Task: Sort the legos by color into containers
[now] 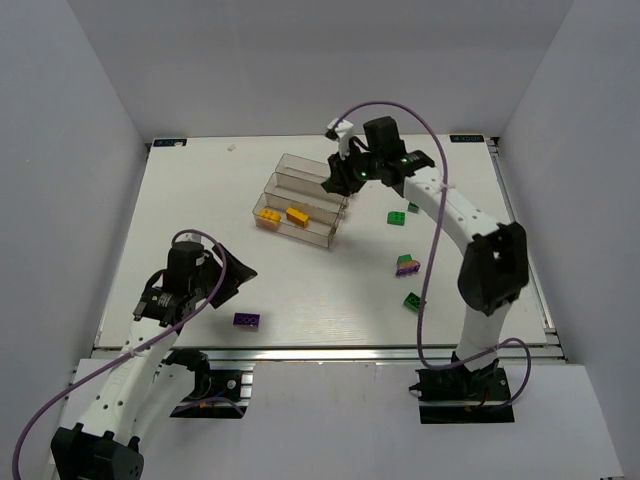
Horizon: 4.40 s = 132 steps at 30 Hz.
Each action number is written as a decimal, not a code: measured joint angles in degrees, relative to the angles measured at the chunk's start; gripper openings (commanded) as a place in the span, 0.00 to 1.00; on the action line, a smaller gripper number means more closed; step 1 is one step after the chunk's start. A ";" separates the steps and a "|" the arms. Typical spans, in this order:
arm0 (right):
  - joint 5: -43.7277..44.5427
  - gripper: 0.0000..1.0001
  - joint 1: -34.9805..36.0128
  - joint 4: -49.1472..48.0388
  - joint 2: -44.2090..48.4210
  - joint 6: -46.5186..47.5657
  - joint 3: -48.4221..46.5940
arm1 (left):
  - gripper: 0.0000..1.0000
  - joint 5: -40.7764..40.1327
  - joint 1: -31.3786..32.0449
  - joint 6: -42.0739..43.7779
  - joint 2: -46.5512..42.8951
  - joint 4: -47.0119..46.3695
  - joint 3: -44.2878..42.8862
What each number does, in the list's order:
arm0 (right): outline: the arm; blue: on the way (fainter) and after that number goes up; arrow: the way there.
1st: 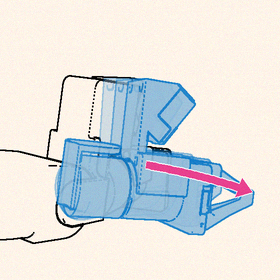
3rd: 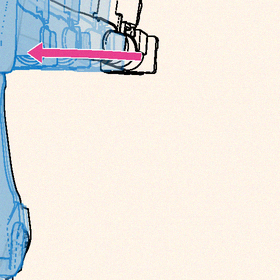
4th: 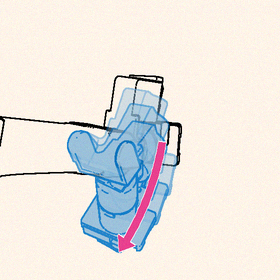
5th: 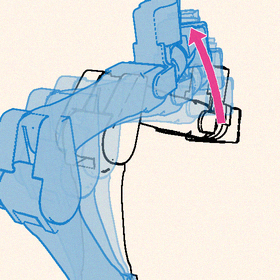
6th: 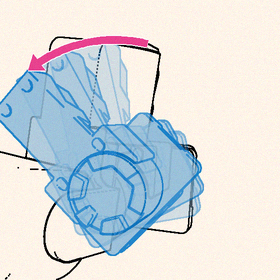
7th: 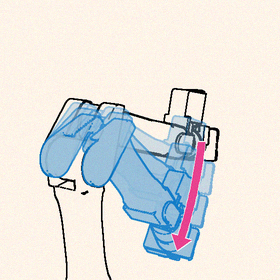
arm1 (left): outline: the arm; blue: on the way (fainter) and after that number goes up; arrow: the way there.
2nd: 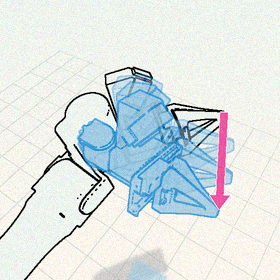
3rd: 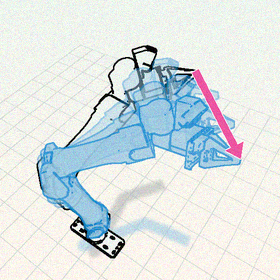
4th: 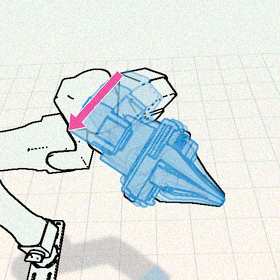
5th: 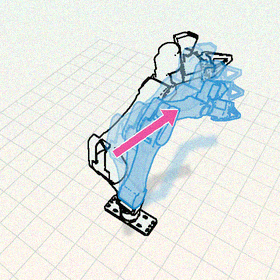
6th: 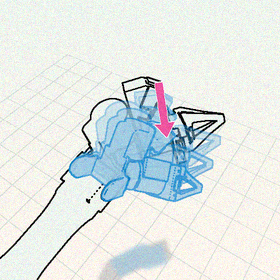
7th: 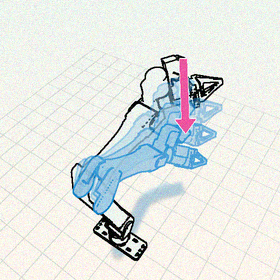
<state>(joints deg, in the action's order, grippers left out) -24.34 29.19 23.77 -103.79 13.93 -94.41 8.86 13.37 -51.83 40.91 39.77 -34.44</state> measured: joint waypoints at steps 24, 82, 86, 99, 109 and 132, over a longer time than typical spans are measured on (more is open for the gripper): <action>5.86 0.64 1.09 -1.25 -17.66 1.64 -9.38 | 0.75 4.85 0.00 -1.18 -0.59 -4.66 0.09; 9.31 0.22 -12.50 6.12 26.53 18.34 56.41 | 0.70 12.48 13.14 1.38 22.34 -26.32 -3.34; 7.37 0.00 -12.52 6.56 26.80 20.04 56.26 | 0.70 12.35 13.14 1.38 22.34 -26.29 -3.30; -8.24 0.00 -9.07 2.97 14.19 14.82 18.64 | 0.70 9.99 13.14 1.33 21.00 -25.11 -2.45; -6.43 0.08 -4.46 -3.06 -15.61 2.78 -7.37 | 0.70 7.85 13.14 1.11 17.59 -20.83 -2.45; 6.82 0.00 -3.56 -4.72 -14.93 -2.58 -7.54 | 0.70 6.82 13.14 0.31 18.51 -19.65 -2.47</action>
<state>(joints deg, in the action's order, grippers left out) -17.52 25.63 19.05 -118.72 11.35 -101.95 15.68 26.50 -51.53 59.42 20.12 -36.91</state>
